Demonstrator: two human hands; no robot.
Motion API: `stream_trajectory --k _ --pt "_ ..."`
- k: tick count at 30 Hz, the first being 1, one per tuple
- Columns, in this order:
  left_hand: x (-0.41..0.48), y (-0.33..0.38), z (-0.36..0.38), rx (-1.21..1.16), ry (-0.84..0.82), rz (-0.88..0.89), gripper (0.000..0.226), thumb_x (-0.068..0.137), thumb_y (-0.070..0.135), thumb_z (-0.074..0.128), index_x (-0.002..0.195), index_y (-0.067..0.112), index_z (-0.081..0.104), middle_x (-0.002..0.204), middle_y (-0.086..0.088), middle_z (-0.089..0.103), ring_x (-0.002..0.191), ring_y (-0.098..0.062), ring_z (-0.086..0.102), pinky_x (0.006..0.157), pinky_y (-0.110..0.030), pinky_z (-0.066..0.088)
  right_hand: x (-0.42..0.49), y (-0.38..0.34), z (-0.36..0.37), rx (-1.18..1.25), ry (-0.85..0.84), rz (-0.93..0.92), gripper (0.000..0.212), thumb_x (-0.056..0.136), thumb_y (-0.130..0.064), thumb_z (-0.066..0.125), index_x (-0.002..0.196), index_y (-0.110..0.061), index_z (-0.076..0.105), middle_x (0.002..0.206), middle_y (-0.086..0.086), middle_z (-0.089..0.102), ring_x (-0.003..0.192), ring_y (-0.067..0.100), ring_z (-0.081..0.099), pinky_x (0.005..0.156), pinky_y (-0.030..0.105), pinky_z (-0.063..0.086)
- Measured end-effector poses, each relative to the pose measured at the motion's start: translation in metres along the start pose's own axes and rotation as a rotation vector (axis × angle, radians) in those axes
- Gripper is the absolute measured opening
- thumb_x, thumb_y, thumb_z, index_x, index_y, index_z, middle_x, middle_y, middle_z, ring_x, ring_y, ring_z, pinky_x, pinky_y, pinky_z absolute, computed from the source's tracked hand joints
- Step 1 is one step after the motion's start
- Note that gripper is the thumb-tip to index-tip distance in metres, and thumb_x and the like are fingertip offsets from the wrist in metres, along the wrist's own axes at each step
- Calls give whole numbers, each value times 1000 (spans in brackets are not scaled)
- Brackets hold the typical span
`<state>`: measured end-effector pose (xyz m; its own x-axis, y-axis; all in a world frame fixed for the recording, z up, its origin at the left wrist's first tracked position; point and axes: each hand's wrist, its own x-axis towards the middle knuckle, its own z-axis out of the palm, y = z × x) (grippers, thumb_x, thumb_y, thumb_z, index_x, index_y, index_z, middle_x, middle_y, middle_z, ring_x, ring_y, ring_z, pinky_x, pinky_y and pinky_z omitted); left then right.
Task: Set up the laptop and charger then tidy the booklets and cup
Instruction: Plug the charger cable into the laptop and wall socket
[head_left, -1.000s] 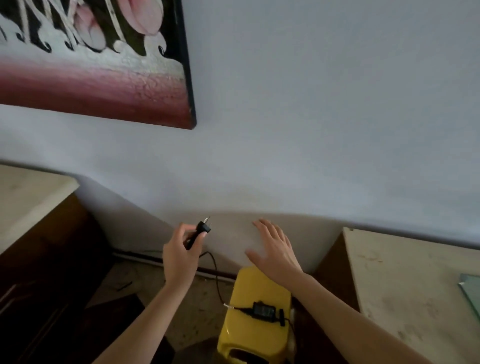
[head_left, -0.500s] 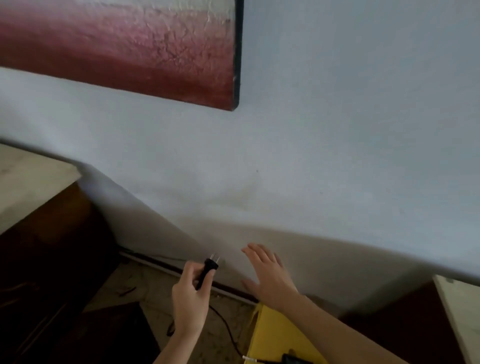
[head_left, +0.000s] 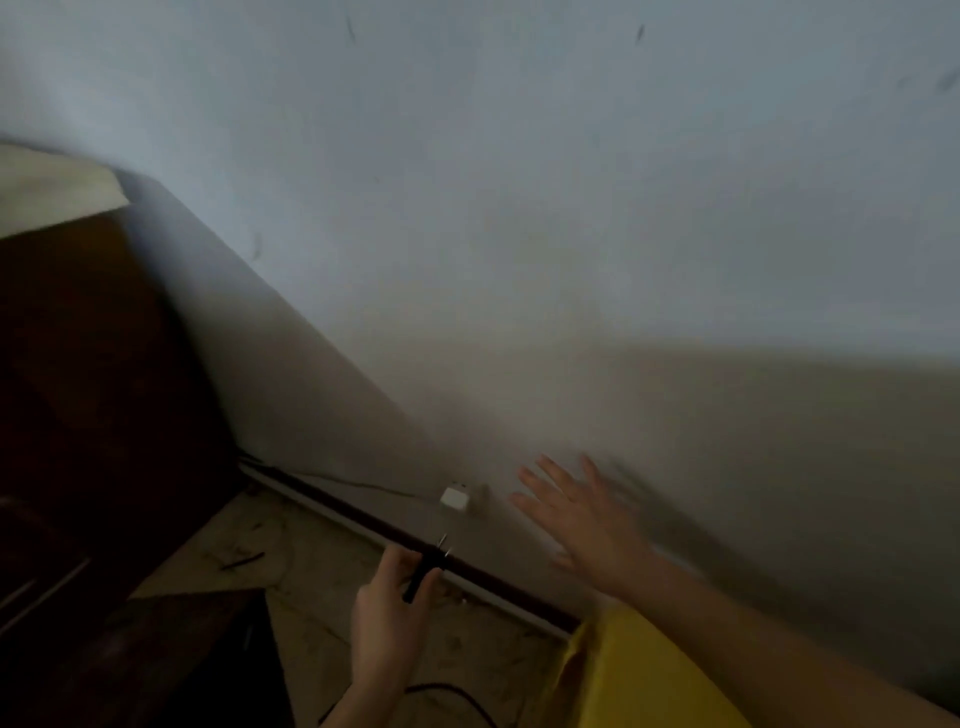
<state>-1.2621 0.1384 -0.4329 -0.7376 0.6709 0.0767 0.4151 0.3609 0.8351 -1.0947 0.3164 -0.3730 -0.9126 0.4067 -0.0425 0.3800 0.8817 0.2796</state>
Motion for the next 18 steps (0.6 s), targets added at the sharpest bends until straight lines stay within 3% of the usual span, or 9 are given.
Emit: stream_trajectory --k 3,7,11,14,18 --pt "16 -36 34 4 30 -3 15 81 29 70 83 31 55 85 17 67 83 -2 63 69 -31 55 14 4 45 -69 7 86 82 86 -40 60 151 -28 11 162 1 1 148 27 -8 109 57 -17" --pt "36 -78 74 -40 34 -41 13 83 25 69 85 22 56 90 6 67 87 -7 63 62 -18 47 24 -6 80 -139 22 148 82 86 -38 58 151 -27 9 162 2 -4 146 27 -17 108 57 -19" --pt "52 -98 100 -86 60 -95 12 84 23 68 84 20 56 90 2 66 83 -11 63 61 -22 48 28 -7 100 -271 47 161 79 89 -28 54 152 -26 6 158 4 -22 142 30 -29 103 57 -26" --pt "65 -105 112 -57 95 -136 13 84 25 67 86 18 57 93 -1 67 82 -16 63 68 -30 52 26 1 105 -392 9 127 73 92 -16 46 152 -23 4 150 5 -37 128 34 -46 95 58 -33" --pt "75 -106 122 -54 124 -119 14 84 23 68 83 17 55 93 -3 69 81 -18 64 71 -35 55 25 6 108 -482 -14 118 78 93 -18 48 151 -23 -4 141 7 -43 111 36 -57 88 57 -39"
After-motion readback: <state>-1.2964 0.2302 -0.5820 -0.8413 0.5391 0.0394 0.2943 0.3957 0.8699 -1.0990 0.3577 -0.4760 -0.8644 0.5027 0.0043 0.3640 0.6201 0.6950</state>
